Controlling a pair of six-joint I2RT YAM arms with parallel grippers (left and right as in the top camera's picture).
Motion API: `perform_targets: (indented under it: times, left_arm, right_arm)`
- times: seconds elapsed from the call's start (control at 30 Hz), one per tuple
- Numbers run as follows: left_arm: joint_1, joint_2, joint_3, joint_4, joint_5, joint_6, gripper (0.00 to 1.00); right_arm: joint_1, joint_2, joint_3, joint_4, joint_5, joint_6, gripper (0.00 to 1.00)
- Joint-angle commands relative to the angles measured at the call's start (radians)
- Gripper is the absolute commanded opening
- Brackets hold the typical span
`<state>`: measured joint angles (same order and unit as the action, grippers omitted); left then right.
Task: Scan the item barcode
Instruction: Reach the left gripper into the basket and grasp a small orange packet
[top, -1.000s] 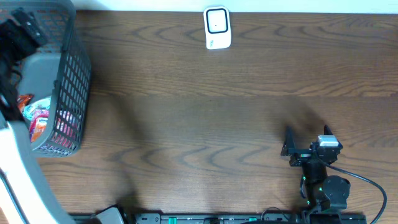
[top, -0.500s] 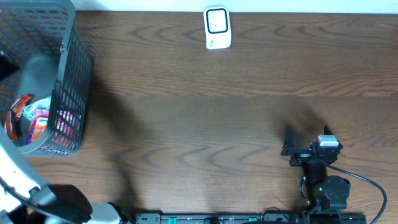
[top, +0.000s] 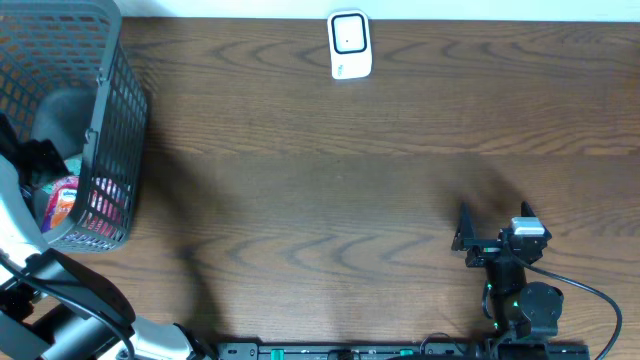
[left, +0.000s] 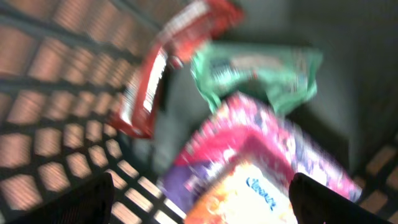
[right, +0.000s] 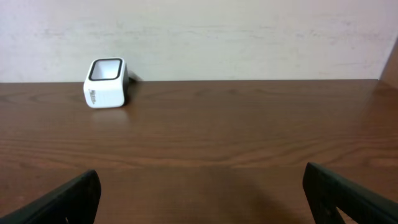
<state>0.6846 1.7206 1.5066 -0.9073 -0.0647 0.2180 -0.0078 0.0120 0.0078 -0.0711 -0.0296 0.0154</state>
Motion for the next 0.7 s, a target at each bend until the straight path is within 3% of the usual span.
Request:
perform_targets:
  times: [0.0,0.17,0.57,0.6,0.67]
  left_arm:
    - [-0.002,-0.003,-0.069,0.000,0.038,0.008,0.90]
    - [-0.002,-0.003,-0.114,-0.003,0.039,-0.056,0.91]
    - [-0.002,-0.002,-0.239,0.065,0.072,-0.074,0.90]
    - [-0.002,-0.002,-0.243,0.072,0.081,-0.074,0.85]
    - [-0.002,-0.002,-0.243,0.079,0.081,-0.074,0.60]
  right_arm:
    - [0.004,-0.005,-0.002,-0.004,0.004,0.014,0.99]
    - [0.004,-0.005,-0.002,-0.003,0.004,0.014,0.99]
    - [0.004,-0.005,-0.002,-0.003,0.004,0.014,0.99]
    - [0.004,-0.005,-0.002,-0.004,0.004,0.014,0.99]
    - [0.004,-0.005,-0.002,-0.004,0.004,0.014,0.99]
